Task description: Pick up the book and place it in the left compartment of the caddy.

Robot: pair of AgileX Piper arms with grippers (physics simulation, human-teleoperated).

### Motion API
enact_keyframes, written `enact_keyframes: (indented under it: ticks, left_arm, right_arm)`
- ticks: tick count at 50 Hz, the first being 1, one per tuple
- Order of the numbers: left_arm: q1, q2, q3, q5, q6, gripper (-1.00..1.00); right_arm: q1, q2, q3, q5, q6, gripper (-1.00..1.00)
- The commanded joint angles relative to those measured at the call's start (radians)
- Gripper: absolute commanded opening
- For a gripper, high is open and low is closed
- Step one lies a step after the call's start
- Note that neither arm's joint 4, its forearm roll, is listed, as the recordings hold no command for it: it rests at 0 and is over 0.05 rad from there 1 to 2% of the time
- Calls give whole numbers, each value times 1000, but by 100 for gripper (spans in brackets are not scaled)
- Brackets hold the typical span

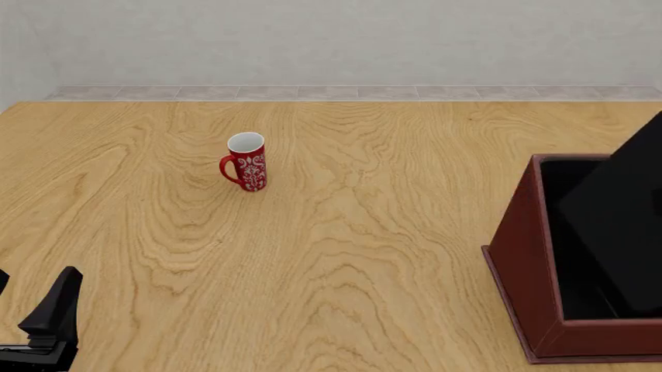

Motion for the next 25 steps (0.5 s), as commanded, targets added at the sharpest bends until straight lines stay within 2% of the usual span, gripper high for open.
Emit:
enact_keyframes:
  ticks: [1,25]
  left_arm:
    - [0,0,0,0,0,100]
    - [0,0,0,0,0,100]
  right_arm:
    - [-70,-29,18,-1,7,-100]
    - [-196,-60,54,-19,-19,-100]
